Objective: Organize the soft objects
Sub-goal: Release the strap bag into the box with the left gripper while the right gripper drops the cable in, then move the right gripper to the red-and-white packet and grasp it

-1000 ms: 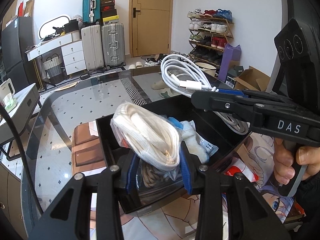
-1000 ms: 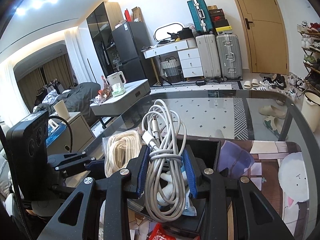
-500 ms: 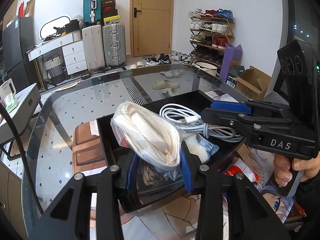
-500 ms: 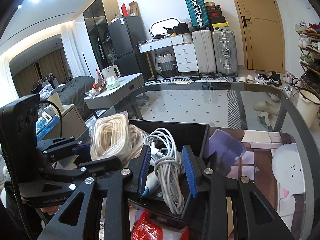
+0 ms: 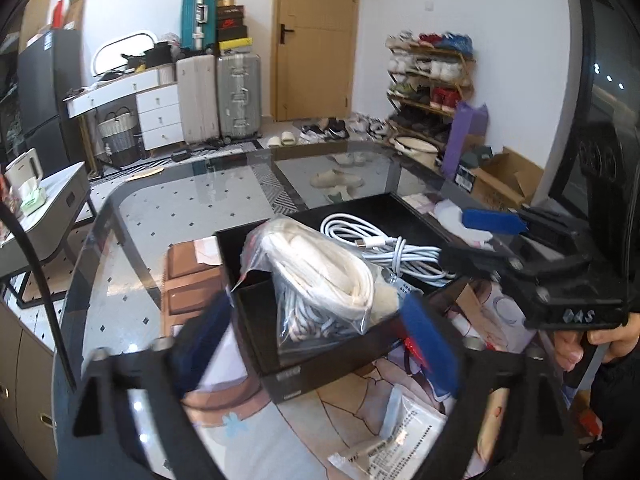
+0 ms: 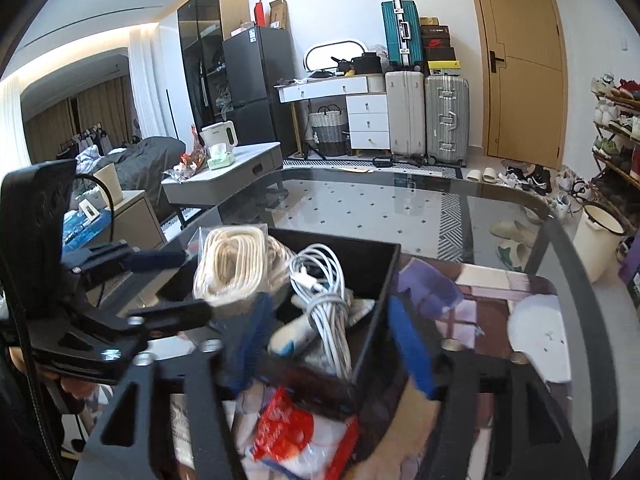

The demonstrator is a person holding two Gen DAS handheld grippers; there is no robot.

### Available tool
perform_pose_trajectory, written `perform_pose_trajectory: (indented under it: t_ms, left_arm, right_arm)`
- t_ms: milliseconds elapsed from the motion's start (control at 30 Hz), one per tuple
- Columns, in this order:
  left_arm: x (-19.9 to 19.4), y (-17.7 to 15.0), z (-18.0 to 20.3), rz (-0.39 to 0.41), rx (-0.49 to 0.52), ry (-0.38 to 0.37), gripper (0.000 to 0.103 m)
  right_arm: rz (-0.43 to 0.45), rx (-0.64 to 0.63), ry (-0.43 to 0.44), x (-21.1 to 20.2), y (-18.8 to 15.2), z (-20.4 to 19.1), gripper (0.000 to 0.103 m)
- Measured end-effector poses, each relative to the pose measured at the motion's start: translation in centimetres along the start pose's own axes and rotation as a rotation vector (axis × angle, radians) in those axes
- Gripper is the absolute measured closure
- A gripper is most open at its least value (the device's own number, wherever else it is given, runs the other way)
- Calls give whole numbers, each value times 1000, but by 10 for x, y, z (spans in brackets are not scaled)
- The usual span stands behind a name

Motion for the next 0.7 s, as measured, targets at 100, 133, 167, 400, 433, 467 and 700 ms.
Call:
perform_pose_trajectory:
  t_ms: [100,133,167,400,433,467,700]
  left_arm:
    - [-11,-3,-3,19,-29,-10,2]
    - [-14,-4,-3,21,-36,-14,0]
    - [-16,-6,-4,24,-42,-16,0]
    - [-26,-22,-2,30,-67,30,0]
    - [-28,-25,-3,33,-70,36,0]
    - [-29,-26,-2,33,-70,38,0]
    - [-25,-47,5,11,-71,52,0]
  right_arm:
    - [4,0,-2,-12,-8,1,14]
    - [2,3,-9,-14,-10,1,12]
    - [-2,11,-16,-16,-13,2,7]
    - [-24,56,-22,-20,-25,4,1]
    - [-29,60,-26,-21,-28,5,1]
    - [-36,65,-29,-21,-30,5,1]
    - [-85,74,-25,-19,-49,1,1]
Point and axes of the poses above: each gripper's, at about its wrist camera, not at the fingertips, and x roughly the way its jaws point, z to its right, y to its top, the point moved 4 cm from there along x, roughly the way its jaws point, and after that the axes turned 5 degrees about y, right-handed, at the moved point
